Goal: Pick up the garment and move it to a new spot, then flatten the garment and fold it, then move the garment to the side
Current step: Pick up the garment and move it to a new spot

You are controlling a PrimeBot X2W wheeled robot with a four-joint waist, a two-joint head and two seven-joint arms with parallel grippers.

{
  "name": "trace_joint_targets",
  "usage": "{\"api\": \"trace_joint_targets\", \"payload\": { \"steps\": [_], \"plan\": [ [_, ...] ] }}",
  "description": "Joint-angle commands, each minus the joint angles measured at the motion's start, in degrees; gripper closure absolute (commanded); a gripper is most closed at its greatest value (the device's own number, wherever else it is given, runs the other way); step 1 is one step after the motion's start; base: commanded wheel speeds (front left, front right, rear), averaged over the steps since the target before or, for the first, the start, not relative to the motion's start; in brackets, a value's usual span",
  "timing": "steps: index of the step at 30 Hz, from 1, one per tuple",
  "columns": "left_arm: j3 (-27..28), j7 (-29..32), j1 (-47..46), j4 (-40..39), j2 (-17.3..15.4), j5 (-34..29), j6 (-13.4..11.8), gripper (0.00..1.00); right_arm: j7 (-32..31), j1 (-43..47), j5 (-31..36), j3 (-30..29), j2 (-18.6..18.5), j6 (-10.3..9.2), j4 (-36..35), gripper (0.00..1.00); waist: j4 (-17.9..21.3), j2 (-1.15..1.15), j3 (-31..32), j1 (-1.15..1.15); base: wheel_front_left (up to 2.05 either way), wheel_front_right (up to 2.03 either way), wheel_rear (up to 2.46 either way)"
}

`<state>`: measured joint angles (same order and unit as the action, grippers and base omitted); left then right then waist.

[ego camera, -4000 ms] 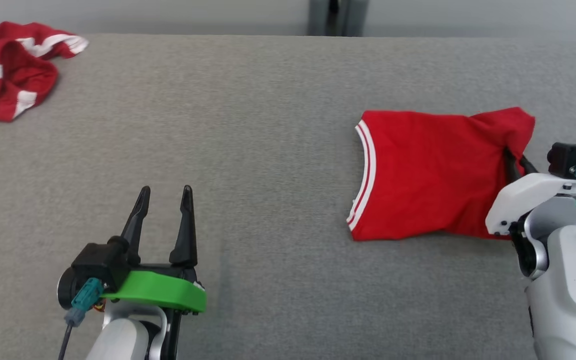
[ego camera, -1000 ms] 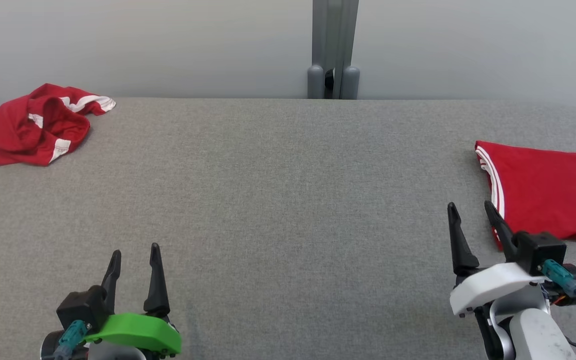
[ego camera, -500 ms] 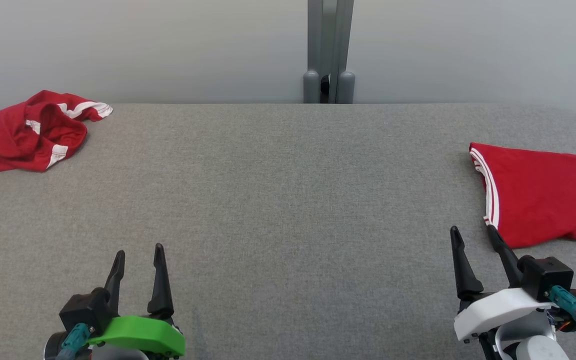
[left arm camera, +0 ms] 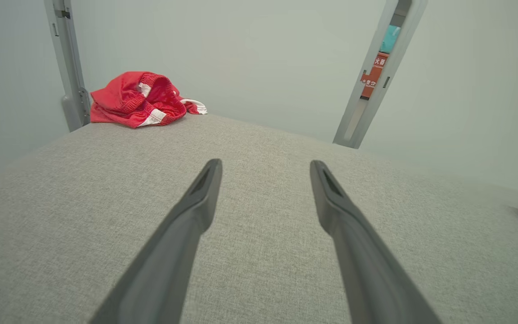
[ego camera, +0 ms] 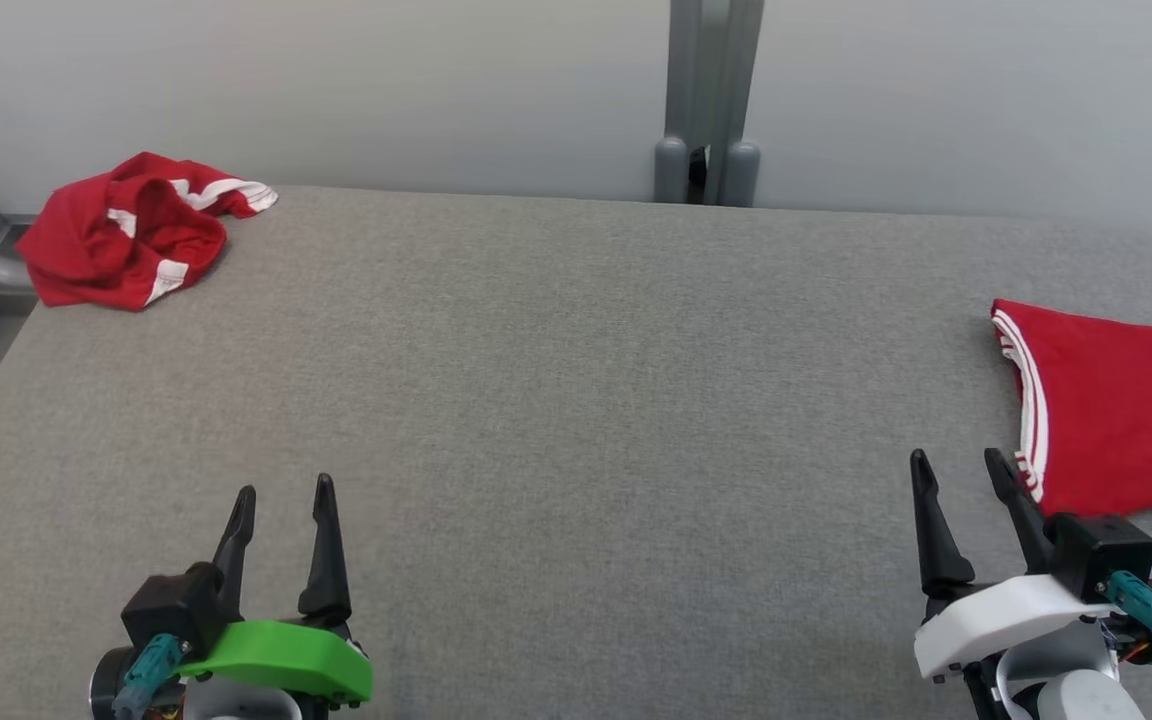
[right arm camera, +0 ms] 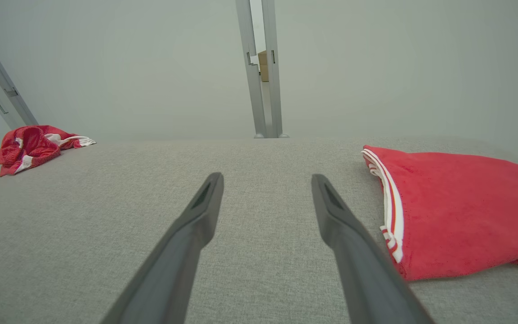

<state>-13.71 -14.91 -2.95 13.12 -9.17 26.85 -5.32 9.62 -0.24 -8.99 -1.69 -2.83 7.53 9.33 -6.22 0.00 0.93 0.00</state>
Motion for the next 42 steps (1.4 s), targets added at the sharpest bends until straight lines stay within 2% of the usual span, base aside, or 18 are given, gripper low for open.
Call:
{"api": "trace_joint_targets", "payload": {
  "steps": [1,11,17,26,35,39,42],
  "plan": [
    [0.04,0.01,-0.93,-0.18,-0.54,-0.61,-0.04,0.00,0.18,0.03,-0.19,-0.08,-0.13,-0.09,-0.48,0.00,-4.41,0.00,-0.27,0.00,0.00,0.00,0.00],
    [0.85,0.13,-1.34,-1.37,-1.57,-0.49,-0.85,0.00,0.97,-1.73,-1.49,2.00,-0.15,-0.09,0.14,0.00,-17.96,0.00,-1.20,0.00,0.00,0.00,0.00],
    [2.05,-0.02,-0.35,-2.06,-2.04,0.18,-1.62,0.00,1.06,-2.84,-1.92,3.23,-0.15,-0.09,0.83,0.00,-23.45,0.00,-1.72,0.00,0.00,0.00,0.00],
    [5.01,-0.24,2.38,-4.89,-1.25,0.40,-2.91,0.00,0.08,-5.44,-0.70,6.14,-0.18,-0.09,1.54,0.00,-24.51,0.00,-3.28,0.00,0.00,0.00,0.00],
    [5.27,-0.26,3.05,-4.97,-0.57,-0.21,-2.20,0.00,-0.25,-5.77,0.35,5.90,-0.17,-0.09,0.94,0.00,-24.75,0.00,-4.04,0.00,0.00,0.00,0.00],
    [5.05,0.54,-0.98,-4.61,-2.28,-0.83,-1.32,0.00,-1.20,-5.78,1.99,4.03,-0.18,-0.10,-1.29,0.00,-24.85,0.00,-6.37,0.00,0.00,0.00,0.00],
    [6.10,1.52,-5.15,-5.10,-4.22,-0.31,-0.57,0.00,-3.26,-7.83,3.99,4.16,-0.14,-0.09,-4.23,0.00,-22.52,0.00,-10.15,0.00,0.00,0.00,0.00]
  ]
}}
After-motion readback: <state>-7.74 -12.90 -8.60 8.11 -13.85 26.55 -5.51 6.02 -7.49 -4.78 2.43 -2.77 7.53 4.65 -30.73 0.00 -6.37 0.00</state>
